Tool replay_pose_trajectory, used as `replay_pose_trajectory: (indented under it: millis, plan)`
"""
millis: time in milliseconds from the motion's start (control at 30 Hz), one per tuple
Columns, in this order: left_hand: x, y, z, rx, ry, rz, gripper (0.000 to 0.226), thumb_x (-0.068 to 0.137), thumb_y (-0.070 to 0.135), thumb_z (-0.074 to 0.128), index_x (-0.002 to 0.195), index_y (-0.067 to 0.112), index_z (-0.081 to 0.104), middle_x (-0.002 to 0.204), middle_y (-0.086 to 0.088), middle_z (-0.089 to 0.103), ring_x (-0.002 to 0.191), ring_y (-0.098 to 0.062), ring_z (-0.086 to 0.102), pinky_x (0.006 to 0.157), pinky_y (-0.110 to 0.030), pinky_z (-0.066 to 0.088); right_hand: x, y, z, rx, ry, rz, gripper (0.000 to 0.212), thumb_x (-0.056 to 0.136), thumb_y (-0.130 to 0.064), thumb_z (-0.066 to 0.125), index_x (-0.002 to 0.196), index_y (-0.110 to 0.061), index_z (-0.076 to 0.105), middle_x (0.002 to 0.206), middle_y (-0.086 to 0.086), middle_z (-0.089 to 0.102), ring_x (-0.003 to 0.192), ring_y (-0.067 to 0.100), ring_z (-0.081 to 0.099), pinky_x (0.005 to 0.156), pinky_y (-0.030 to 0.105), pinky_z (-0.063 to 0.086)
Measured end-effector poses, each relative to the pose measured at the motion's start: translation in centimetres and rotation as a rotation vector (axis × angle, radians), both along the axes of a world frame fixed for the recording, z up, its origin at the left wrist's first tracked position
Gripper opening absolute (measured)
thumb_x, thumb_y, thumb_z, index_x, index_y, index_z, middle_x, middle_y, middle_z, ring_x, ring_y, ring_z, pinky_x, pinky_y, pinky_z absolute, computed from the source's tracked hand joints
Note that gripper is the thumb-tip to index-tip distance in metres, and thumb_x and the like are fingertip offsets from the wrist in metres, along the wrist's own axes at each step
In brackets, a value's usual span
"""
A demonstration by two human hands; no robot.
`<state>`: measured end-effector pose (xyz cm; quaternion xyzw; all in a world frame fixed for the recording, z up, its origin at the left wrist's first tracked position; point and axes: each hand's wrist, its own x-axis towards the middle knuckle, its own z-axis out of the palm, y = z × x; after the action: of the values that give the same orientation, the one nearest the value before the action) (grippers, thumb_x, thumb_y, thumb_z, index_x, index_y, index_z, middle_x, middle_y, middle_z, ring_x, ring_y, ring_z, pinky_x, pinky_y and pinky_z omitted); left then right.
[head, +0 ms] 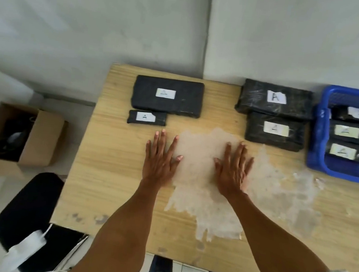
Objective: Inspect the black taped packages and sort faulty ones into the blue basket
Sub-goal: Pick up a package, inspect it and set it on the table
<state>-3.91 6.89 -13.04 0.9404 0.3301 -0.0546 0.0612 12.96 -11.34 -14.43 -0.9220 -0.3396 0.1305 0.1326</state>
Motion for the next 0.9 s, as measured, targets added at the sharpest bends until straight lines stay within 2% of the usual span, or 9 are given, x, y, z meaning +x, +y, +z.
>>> replay_pose_trajectory:
  millis: [167, 233, 300, 433, 533, 667, 767, 833, 900]
  plan:
    - [-2.3, 6.0, 1.1, -0.027, -0.105, 0.228, 0.069, 0.103, 0.051, 0.032, 0.16, 0.027, 0.002, 0.166, -0.018, -0.005, 0.154, -0.035, -0.004, 0.122, -0.056, 0.011, -2.4, 4.2, -0.3, -0.089, -0.007, -0.112, 0.069, 0.102, -0.054, 0.02, 0.161, -0.02, 0.006, 0.166, 0.022, -0.006, 0.153, 0.039, -0.007, 0.118, 0.068, -0.004]
    - [-2.1, 8.5, 1.8, -0.101, -0.157, 0.323, 0.073, 0.103, 0.054, 0.032, 0.158, 0.028, -0.008, 0.166, -0.016, -0.009, 0.154, -0.033, -0.006, 0.122, -0.053, 0.008, -3.1, 5.8, -0.1, -0.11, -0.004, -0.138, 0.071, 0.101, -0.054, 0.02, 0.161, -0.019, 0.006, 0.166, 0.022, -0.007, 0.153, 0.04, -0.009, 0.117, 0.069, -0.005]
    - [-1.9, 10.5, 2.5, -0.212, -0.241, 0.433, 0.077, 0.101, 0.058, 0.032, 0.159, 0.025, -0.007, 0.167, -0.013, -0.008, 0.154, -0.03, -0.004, 0.122, -0.049, 0.007, -3.7, 7.4, 0.2, -0.11, 0.016, -0.162, 0.072, 0.1, -0.055, 0.018, 0.161, -0.018, 0.006, 0.165, 0.023, -0.007, 0.152, 0.041, -0.009, 0.116, 0.069, -0.008]
    - [-1.4, 12.5, 3.0, -0.349, -0.317, 0.552, 0.07, 0.101, 0.056, 0.037, 0.157, 0.016, 0.023, 0.165, -0.01, 0.021, 0.152, -0.027, 0.018, 0.121, -0.047, 0.02, -5.0, 10.2, 0.4, -0.078, 0.075, -0.256, 0.079, 0.096, -0.061, 0.013, 0.161, -0.016, 0.008, 0.165, 0.024, -0.006, 0.152, 0.041, -0.011, 0.115, 0.067, -0.013]
    - [-1.0, 12.8, 3.6, -0.36, -0.404, 0.587, 0.059, 0.098, 0.046, 0.055, 0.145, 0.012, 0.045, 0.149, -0.01, 0.046, 0.138, -0.029, 0.04, 0.11, -0.044, 0.037, -5.7, 11.7, 0.7, -0.077, 0.149, -0.274, 0.082, 0.092, -0.066, 0.011, 0.161, -0.021, 0.005, 0.165, 0.021, -0.015, 0.15, 0.039, -0.02, 0.113, 0.064, -0.018]
    - [-0.7, 12.0, 4.6, -0.526, -0.5, 0.679, 0.05, 0.09, 0.03, 0.072, 0.133, 0.012, 0.053, 0.123, -0.009, 0.064, 0.116, -0.028, 0.059, 0.096, -0.039, 0.049, -6.5, 13.5, 3.0, -0.058, 0.288, -0.274, 0.062, 0.103, -0.057, 0.02, 0.16, -0.033, 0.01, 0.166, 0.009, -0.018, 0.15, 0.033, -0.024, 0.117, 0.063, -0.015]
    - [-0.9, 10.0, 5.5, -0.663, -0.502, 0.693, 0.048, 0.081, 0.021, 0.081, 0.122, 0.009, 0.059, 0.11, -0.008, 0.071, 0.103, -0.025, 0.066, 0.088, -0.031, 0.049, -7.2, 14.4, 5.4, 0.026, 0.397, -0.218, 0.055, 0.106, -0.051, 0.024, 0.158, -0.034, 0.022, 0.168, 0.001, 0.004, 0.155, 0.029, -0.005, 0.12, 0.057, -0.003]
    - [-1.2, 8.1, 6.1, -0.707, -0.462, 0.657, 0.044, 0.079, 0.016, 0.082, 0.117, 0.007, 0.062, 0.109, -0.01, 0.072, 0.101, -0.026, 0.067, 0.088, -0.031, 0.05, -7.8, 14.2, 6.8, 0.097, 0.414, -0.183, 0.051, 0.106, -0.044, 0.035, 0.153, -0.024, 0.037, 0.161, 0.004, 0.034, 0.149, 0.028, 0.026, 0.118, 0.047, 0.022]
    - [-1.2, 6.2, 6.7, -0.744, -0.419, 0.658, 0.038, 0.081, 0.015, 0.08, 0.114, 0.004, 0.065, 0.109, -0.011, 0.072, 0.102, -0.028, 0.068, 0.088, -0.031, 0.051, -8.2, 13.3, 7.8, 0.191, 0.455, -0.275, 0.046, 0.105, -0.034, 0.046, 0.146, -0.016, 0.049, 0.143, 0.012, 0.057, 0.134, 0.032, 0.049, 0.106, 0.038, 0.04]
